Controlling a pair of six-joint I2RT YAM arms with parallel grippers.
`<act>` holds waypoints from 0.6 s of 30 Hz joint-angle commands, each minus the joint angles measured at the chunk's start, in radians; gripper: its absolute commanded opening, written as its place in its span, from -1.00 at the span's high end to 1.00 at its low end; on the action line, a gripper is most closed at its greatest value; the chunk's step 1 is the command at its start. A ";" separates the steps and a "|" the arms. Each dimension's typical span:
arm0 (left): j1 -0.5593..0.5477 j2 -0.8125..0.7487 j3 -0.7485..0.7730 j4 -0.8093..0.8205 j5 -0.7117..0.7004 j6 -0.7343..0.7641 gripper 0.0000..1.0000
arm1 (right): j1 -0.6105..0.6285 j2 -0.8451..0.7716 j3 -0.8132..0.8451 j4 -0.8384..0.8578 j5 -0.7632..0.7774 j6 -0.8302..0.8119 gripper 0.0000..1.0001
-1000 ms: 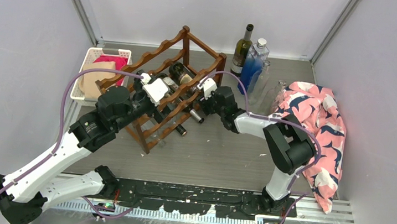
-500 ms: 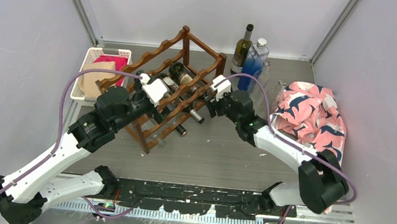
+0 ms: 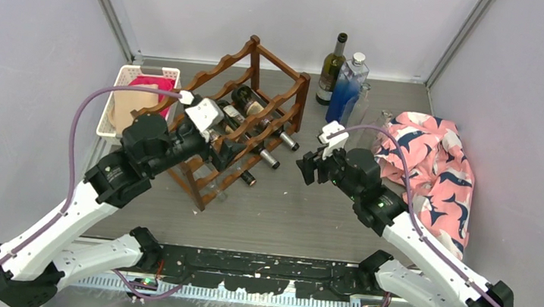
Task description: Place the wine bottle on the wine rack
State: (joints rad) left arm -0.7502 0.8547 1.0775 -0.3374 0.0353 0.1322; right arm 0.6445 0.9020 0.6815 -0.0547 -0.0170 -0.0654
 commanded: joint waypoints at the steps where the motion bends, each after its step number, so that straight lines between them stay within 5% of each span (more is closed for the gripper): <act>1: 0.006 -0.060 0.042 0.010 0.111 -0.228 -0.99 | 0.007 -0.047 0.020 -0.102 0.009 0.075 -0.46; 7: 0.006 -0.154 -0.039 0.057 0.175 -0.492 -0.99 | 0.007 -0.053 0.093 -0.196 0.014 0.128 -0.57; 12: 0.006 -0.230 -0.079 0.079 0.188 -0.592 -0.99 | 0.007 -0.082 0.177 -0.288 0.076 0.147 -0.68; 14: 0.006 -0.256 -0.101 0.098 0.189 -0.623 -0.97 | 0.007 -0.101 0.211 -0.313 0.098 0.148 -0.98; 18: 0.006 -0.267 -0.117 0.110 0.192 -0.641 -0.96 | 0.007 -0.144 0.262 -0.305 0.233 0.178 -1.00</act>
State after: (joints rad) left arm -0.7502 0.5941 0.9699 -0.3073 0.2028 -0.4408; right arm 0.6464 0.8158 0.8589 -0.3744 0.0624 0.0639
